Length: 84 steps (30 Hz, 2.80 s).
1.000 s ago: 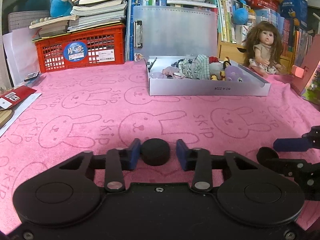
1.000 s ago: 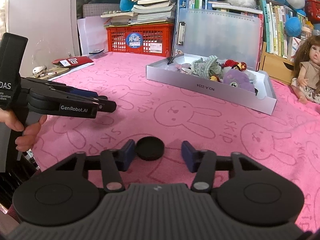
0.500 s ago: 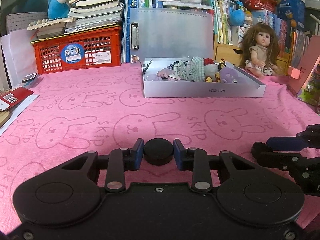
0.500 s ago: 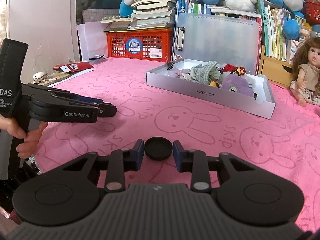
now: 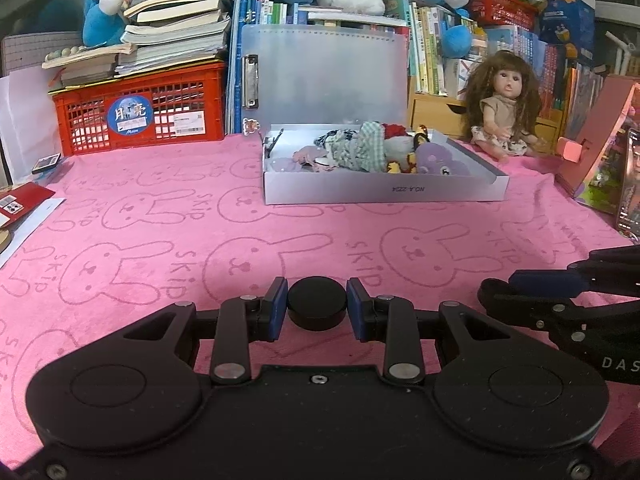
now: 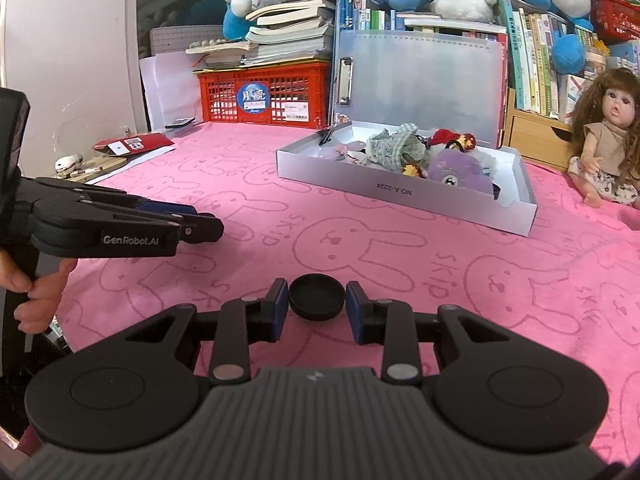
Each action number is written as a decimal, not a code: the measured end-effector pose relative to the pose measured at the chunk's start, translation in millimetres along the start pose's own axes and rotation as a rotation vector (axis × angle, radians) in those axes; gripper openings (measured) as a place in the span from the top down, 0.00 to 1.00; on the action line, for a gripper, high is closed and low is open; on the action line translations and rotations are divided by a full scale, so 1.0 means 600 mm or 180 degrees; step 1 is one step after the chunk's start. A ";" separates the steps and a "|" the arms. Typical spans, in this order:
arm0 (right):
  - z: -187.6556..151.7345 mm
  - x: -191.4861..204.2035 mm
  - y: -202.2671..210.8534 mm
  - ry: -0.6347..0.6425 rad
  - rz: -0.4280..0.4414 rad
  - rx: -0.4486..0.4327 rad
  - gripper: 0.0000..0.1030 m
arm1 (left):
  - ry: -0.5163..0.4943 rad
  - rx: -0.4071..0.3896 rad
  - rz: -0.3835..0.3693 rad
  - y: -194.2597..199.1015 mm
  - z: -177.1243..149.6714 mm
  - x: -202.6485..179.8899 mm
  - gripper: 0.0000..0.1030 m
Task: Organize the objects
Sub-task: 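Carry both black discs over the white tray, then lower both discs into the tray and open both tools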
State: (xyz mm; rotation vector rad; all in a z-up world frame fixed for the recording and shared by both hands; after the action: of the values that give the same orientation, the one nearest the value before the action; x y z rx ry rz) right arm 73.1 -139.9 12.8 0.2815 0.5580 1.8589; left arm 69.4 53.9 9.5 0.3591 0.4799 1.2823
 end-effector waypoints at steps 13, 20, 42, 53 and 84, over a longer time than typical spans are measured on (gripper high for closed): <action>0.002 -0.018 -0.001 -0.0125 -0.0116 0.0003 0.64 | -0.0069 -0.0001 -0.0148 -0.007 0.009 -0.030 0.71; 0.003 -0.028 -0.002 -0.0162 -0.0191 -0.0006 0.64 | -0.0080 0.0013 -0.0192 -0.015 0.017 -0.040 0.71; 0.031 -0.070 -0.026 -0.0451 -0.0454 0.0044 0.64 | -0.0100 -0.0011 -0.0216 -0.058 0.065 -0.058 0.71; 0.055 -0.085 -0.051 -0.0544 -0.0489 0.0062 0.64 | -0.0036 -0.0061 -0.0169 -0.090 0.100 -0.051 0.71; 0.142 -0.123 -0.135 -0.0734 -0.0458 0.0100 0.64 | 0.0246 -0.0038 -0.0037 -0.213 0.185 0.002 0.71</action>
State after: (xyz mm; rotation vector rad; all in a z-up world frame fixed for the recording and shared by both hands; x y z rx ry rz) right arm 203.8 -166.4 50.6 0.4584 0.4372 1.6532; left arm 233.9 24.0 38.3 0.2971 0.5389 1.2906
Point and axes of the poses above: each gripper's, at about its wrist camera, not at the fingertips, and y roughly against the way its jaws point, x to its left, z to its top, the point moved 1 cm from there along -y, roughly the way its jaws point, and after that the axes turned 12 degrees about -z, right-handed, at the moved point
